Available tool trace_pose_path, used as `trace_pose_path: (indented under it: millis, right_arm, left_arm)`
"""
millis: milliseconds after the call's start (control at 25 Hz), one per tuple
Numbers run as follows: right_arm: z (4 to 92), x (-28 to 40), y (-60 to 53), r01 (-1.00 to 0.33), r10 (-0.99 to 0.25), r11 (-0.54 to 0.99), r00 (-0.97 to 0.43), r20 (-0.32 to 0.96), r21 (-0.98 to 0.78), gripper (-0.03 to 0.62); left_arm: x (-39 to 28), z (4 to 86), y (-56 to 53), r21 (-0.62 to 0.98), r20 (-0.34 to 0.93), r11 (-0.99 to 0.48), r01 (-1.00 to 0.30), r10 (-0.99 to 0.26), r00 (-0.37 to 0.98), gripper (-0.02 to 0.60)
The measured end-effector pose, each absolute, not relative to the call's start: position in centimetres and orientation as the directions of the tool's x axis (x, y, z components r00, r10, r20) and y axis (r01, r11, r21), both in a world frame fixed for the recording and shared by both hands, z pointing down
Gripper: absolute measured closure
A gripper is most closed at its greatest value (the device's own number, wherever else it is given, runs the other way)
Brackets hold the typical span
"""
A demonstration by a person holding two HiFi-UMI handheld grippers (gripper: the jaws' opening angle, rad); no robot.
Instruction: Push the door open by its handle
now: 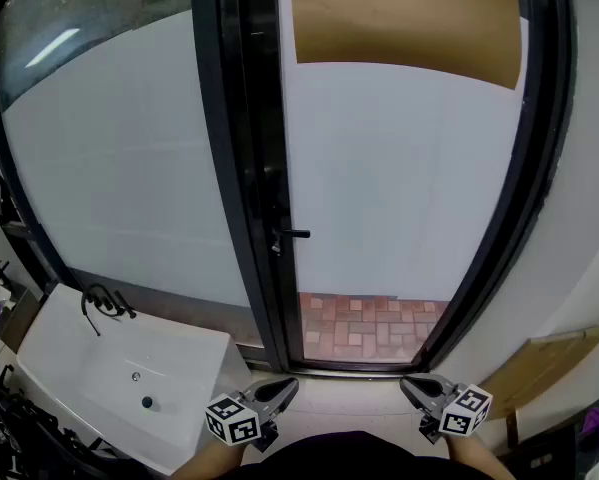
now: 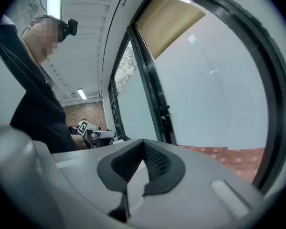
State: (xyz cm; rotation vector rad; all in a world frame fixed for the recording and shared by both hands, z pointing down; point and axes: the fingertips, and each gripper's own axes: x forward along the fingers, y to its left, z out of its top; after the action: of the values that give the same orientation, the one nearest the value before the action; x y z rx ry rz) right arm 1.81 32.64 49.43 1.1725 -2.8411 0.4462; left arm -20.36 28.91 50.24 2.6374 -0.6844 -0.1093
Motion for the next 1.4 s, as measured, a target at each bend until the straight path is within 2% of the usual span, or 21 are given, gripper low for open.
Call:
trace_pose_path:
  millis: [280,480,760,960,1040,1240,1400]
  right_arm:
    - [49.2,-5.5,28.9,-0.697,-0.682,0.675,-0.714,0.154,-0.242,0.594]
    - [48.2,-8.8,26.2,-0.691,-0.675,0.69,-0.722,0.152,-0.215,0.594]
    - [46.0,-5.2,20.3,-0.672,-0.667,0.718,-0.739,0.096,-0.182,0.594]
    - [44.6,-0.1,14.4,-0.604,-0.606,0.782,-0.794,0.038,-0.155,0.594]
    - [44.2,1.7,12.7,-0.555,-0.555,0.82,-0.831,0.037,-0.14,0.594]
    - [45.3,3.9,6.8,-0.451,-0.449,0.878,-0.892,0.049,-0.161,0.594]
    - [46.8,3.3,3.4,-0.416,-0.422,0.886,-0.907,0.017,-0.203,0.594]
  left_arm:
    - [-27.8,51.0,25.6,0.431,0.016,-0.785,-0.445,-0.486,0.874,0.581]
    - [-29.6,52.5,23.4,0.431,0.033,-0.801,-0.416,-0.446,0.894,0.581]
    - [-24.7,51.9,17.6,0.391,0.035,-0.829,-0.399,-0.42,0.907,0.581]
    - [-18.4,49.9,12.2,0.33,0.066,-0.818,-0.471,-0.478,0.876,0.581]
    - [-16.1,48.6,10.5,0.276,0.09,-0.807,-0.522,-0.519,0.85,0.581]
    - [-14.6,45.1,3.7,-0.008,0.185,-0.754,-0.656,-0.646,0.74,0.581]
    - [-15.5,42.6,-0.7,-0.178,0.21,-0.719,-0.672,-0.695,0.687,0.577]
